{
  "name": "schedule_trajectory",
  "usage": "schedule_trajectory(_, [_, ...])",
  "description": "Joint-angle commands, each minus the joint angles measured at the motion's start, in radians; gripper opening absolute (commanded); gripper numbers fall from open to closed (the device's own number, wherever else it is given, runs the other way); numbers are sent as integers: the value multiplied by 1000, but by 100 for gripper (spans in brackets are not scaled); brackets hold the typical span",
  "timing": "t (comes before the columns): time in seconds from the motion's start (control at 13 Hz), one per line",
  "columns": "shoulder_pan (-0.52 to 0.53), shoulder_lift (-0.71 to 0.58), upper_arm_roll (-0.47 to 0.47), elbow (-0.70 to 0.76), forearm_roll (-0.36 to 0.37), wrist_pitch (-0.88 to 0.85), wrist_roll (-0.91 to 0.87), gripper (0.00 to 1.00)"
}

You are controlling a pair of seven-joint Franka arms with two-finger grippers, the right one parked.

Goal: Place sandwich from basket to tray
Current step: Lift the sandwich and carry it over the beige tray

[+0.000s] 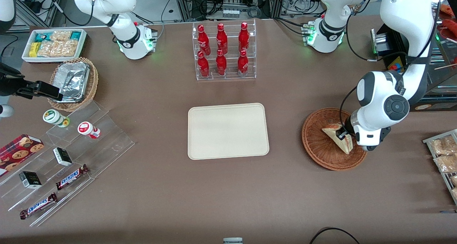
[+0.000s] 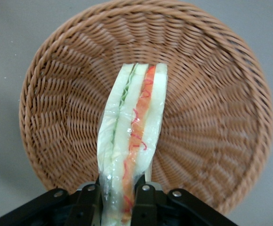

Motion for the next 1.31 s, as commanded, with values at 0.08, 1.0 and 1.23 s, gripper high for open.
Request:
schedule_trajectory(0.08, [-71,-3,2,92,16,-149,139,0])
schedule_trajectory(1.0, [-367,140,-20,288,1,-171,197,0])
schedule_trajectory(1.23, [-460,265,-20,467,2,-248,76,0])
